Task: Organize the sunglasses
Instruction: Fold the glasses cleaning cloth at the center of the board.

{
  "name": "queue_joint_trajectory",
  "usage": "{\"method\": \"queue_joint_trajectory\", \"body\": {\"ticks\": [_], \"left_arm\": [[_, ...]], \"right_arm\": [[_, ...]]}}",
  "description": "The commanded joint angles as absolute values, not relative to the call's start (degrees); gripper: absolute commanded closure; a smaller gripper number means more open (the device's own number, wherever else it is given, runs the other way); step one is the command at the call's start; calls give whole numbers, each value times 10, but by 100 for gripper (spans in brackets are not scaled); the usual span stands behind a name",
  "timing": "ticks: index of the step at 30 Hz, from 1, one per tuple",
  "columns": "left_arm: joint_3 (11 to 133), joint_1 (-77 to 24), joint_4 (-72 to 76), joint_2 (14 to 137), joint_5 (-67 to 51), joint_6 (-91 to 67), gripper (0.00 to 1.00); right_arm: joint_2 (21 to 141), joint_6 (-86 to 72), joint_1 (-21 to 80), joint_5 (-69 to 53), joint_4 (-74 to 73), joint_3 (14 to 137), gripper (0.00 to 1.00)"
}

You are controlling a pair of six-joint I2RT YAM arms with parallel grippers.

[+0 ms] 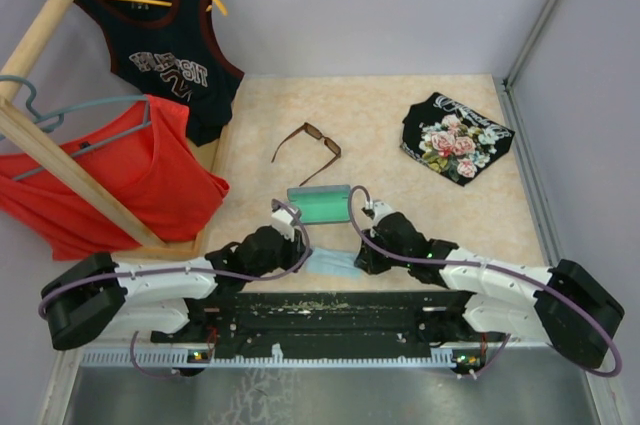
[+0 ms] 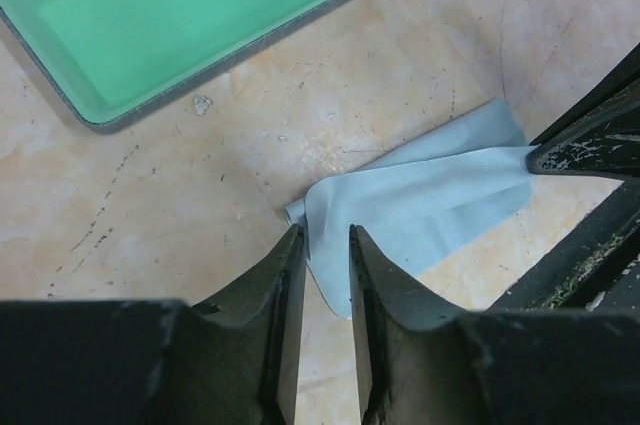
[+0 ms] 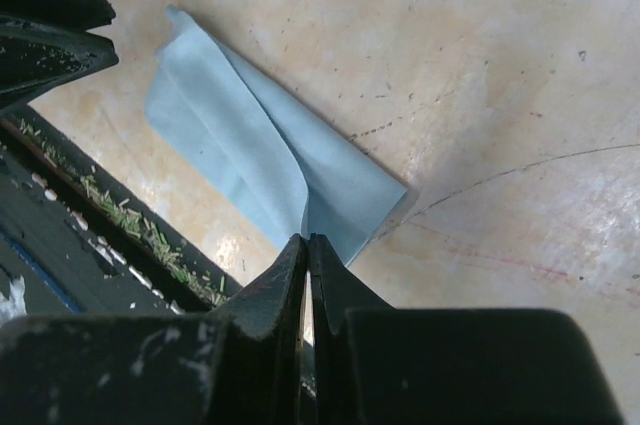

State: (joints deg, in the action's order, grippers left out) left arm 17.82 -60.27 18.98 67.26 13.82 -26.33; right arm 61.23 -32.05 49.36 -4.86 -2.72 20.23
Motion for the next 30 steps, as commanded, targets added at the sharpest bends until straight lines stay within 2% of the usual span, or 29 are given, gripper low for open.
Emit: {"method": "queue_joint_trajectory", "body": {"ticks": [1, 8, 22, 30], "left_arm": [[171, -601, 181, 657, 127, -287, 68], [190, -601, 149, 654, 141, -311, 65], [229, -601, 76, 653, 165, -374, 63], [268, -600, 23, 685, 167, -409, 44]], "right_arm": [[588, -304, 496, -77, 18, 194, 96], [588, -255, 513, -103, 30, 195, 100], [617, -142, 588, -97, 13, 229, 100], [630, -121, 601, -90, 0, 243, 100]]}}
